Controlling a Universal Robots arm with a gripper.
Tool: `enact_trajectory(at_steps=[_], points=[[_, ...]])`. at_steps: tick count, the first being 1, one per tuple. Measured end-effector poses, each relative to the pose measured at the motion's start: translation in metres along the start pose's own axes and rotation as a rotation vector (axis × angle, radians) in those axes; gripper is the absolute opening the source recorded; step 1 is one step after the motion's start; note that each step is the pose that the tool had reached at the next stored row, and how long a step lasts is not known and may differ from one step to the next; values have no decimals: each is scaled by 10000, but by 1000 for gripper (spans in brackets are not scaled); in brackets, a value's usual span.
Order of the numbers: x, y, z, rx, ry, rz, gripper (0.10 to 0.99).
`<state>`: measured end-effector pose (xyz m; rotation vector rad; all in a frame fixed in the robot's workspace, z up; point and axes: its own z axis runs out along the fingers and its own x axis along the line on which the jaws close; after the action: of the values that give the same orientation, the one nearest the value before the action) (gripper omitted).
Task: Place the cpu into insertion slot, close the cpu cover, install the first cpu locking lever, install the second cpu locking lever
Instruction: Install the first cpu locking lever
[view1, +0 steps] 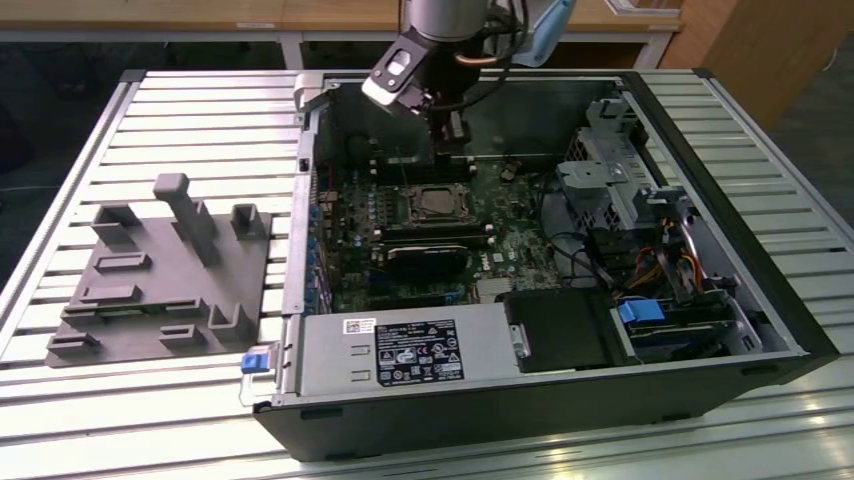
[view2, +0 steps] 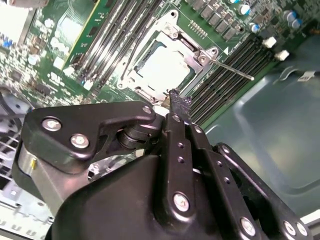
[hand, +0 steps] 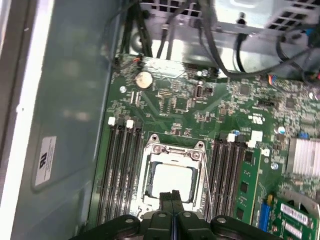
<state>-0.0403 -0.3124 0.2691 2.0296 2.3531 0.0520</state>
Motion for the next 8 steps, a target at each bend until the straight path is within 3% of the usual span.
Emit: enact_trajectory(at_steps=[8], points=[[0,0,2,-5,57,-1184,106]])
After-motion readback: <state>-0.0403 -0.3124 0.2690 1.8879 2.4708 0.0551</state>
